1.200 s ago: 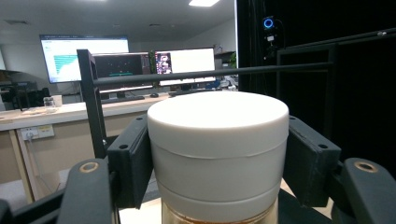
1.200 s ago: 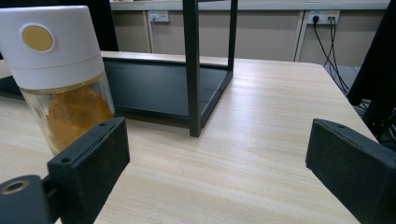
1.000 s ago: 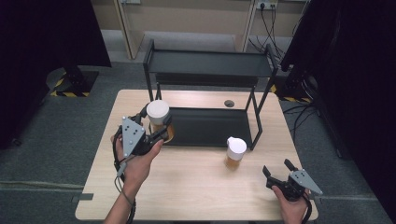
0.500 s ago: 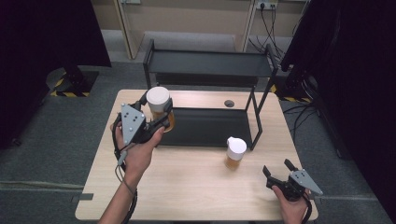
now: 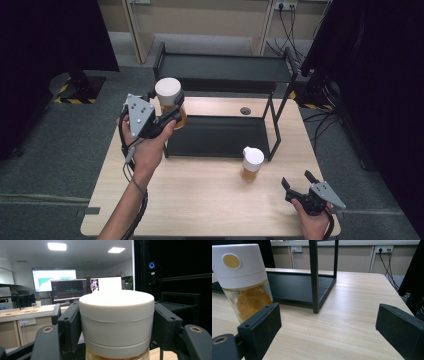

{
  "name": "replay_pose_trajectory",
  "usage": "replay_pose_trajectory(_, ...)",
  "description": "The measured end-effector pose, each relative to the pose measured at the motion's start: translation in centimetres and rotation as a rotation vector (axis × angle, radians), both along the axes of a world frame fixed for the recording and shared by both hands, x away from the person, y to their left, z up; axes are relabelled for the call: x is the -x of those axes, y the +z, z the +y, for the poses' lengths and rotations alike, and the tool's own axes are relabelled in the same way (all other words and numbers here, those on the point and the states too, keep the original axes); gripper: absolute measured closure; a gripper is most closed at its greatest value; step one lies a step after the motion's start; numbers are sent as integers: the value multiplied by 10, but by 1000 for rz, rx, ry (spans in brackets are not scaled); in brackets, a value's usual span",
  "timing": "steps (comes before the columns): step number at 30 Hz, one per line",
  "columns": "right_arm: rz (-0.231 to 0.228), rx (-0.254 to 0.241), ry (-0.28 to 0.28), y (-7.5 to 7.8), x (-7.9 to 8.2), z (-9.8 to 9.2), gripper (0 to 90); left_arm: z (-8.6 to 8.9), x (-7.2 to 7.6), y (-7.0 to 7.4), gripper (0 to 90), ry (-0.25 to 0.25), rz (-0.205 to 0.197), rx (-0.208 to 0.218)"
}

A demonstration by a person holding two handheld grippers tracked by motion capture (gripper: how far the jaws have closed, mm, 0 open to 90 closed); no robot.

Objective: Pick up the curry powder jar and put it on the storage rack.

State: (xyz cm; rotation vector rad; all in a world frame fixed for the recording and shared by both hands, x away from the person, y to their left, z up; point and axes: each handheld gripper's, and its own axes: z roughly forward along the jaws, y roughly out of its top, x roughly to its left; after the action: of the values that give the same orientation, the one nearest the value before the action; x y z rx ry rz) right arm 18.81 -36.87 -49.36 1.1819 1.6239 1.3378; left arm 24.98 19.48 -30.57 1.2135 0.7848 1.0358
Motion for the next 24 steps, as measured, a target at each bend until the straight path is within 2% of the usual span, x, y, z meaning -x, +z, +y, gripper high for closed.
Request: replay_pose_trajectory(24, 3, -2, 0, 0, 0, 0, 66, -4, -19, 37, 339, 23, -14, 14)
